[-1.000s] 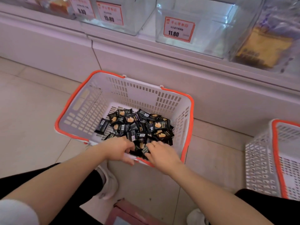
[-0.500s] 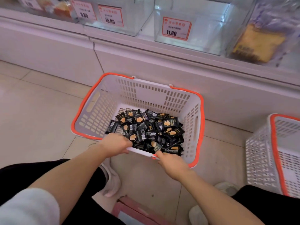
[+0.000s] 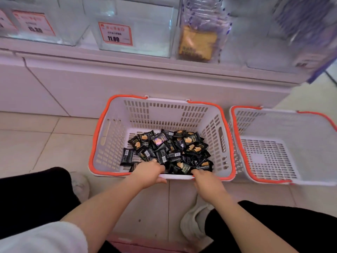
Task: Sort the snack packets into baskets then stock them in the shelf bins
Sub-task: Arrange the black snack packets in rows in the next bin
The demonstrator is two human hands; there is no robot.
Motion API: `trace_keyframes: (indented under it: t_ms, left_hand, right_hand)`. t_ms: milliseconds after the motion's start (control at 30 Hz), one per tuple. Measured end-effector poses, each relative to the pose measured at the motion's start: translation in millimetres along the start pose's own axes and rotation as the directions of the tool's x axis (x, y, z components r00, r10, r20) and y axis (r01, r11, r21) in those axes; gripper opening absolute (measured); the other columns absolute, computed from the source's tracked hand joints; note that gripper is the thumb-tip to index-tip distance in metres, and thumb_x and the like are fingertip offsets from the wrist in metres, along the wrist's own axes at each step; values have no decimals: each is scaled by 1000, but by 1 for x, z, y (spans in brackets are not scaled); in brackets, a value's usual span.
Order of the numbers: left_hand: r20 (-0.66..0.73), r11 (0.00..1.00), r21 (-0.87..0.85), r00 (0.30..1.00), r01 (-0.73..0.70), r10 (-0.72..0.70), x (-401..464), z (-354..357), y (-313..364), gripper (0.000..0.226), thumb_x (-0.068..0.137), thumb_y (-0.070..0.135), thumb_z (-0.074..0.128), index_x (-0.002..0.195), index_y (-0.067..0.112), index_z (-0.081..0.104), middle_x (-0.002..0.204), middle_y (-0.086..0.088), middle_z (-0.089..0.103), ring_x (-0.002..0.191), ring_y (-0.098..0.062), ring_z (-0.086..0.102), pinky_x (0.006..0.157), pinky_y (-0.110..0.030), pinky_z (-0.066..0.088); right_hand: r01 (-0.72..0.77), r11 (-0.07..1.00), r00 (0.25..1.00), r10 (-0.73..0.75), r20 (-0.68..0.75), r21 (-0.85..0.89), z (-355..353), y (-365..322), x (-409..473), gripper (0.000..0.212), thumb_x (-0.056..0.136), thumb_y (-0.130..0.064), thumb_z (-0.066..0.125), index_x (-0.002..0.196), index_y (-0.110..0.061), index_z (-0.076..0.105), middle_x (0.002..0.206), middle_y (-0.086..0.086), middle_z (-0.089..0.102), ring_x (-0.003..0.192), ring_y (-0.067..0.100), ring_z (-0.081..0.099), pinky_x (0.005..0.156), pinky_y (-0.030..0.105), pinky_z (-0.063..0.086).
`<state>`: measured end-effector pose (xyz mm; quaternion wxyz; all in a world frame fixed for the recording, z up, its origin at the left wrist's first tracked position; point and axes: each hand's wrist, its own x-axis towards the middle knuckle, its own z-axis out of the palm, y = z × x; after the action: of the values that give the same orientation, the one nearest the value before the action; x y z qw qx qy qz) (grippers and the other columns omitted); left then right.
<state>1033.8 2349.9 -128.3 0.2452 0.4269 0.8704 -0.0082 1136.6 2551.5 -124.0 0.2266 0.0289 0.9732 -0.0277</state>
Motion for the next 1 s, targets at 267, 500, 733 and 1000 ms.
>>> trace_keyframes:
  t_ms: [267, 500, 733, 1000]
  left_hand:
    - [66, 986, -131, 993, 108, -100, -54, 9, -63, 45, 88, 38, 58, 127, 18, 47, 127, -3, 51, 117, -21, 49, 94, -32, 41]
    - [112, 971, 165, 975, 173, -193, -84, 14, -108, 33, 95, 38, 42, 124, 23, 47, 125, -2, 54, 119, -23, 49, 94, -36, 43]
    - [101, 979, 177, 987, 104, -123, -57, 9, -77, 35, 94, 41, 44, 122, 21, 48, 122, -5, 56, 117, -27, 51, 89, -37, 44]
    - [199, 987, -1, 967, 162, -158, -40, -25, -70, 42, 88, 46, 55, 122, 21, 50, 119, -2, 60, 109, -24, 56, 86, -35, 47]
  right_hand:
    - [316, 948, 948, -315, -53, 20, -1, -103, 33, 42, 93, -10, 40, 134, -11, 36, 123, 13, 54, 112, 32, 51, 90, 41, 39]
    - [340, 940, 940, -340, 28, -4, -10, -115, 47, 23, 101, -23, 33, 119, -11, 41, 108, 13, 59, 95, 33, 59, 62, 36, 33]
    - [278, 960, 960, -279, 17, 17, -6, -73, 31, 26, 101, -33, 33, 119, -16, 41, 108, 7, 59, 93, 31, 58, 60, 34, 33]
    - [175, 941, 977, -202, 65, 290, -40, -61, 39, 30, 95, -43, 46, 113, -20, 55, 112, 1, 62, 100, 20, 58, 78, 35, 49]
